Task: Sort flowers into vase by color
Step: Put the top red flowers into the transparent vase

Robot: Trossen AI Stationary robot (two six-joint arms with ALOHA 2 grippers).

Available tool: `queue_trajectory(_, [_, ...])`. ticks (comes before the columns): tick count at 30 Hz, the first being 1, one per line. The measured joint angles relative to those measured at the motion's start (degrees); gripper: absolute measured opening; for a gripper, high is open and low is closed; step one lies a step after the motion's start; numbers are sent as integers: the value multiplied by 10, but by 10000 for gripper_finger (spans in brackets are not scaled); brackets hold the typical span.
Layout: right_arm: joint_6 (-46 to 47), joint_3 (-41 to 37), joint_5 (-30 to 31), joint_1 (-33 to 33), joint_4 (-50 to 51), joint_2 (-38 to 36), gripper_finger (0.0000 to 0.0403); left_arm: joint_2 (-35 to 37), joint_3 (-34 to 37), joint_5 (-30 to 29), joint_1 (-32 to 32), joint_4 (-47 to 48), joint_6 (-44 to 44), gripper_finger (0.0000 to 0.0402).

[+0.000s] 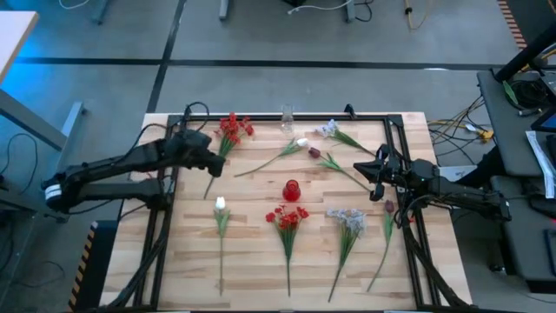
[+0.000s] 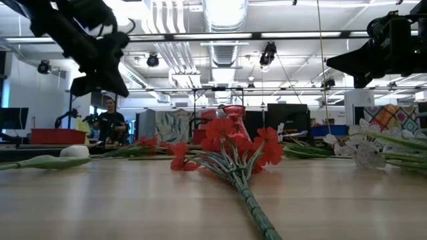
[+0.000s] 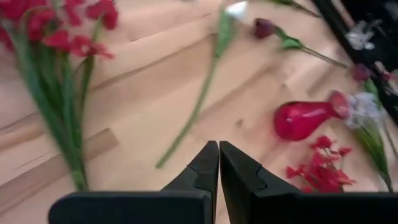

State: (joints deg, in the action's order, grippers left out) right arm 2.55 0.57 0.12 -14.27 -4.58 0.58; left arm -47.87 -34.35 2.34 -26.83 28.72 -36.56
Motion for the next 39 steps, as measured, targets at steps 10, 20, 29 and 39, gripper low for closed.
queue_trajectory(10, [0, 0, 0, 0, 0, 0, 13, -102, -72, -64, -76, 100, 48, 50])
queue_trajectory(20, [0, 0, 0, 0, 0, 0, 13, -286, -110, -61, -99, 94, 91, 170])
queue_trajectory(29, [0, 0, 0, 0, 0, 0, 13, -369, -109, -69, -128, 85, 131, 196])
queue_trajectory(39, [0, 0, 0, 0, 0, 0, 13, -436, -110, -31, -186, 52, 186, 190])
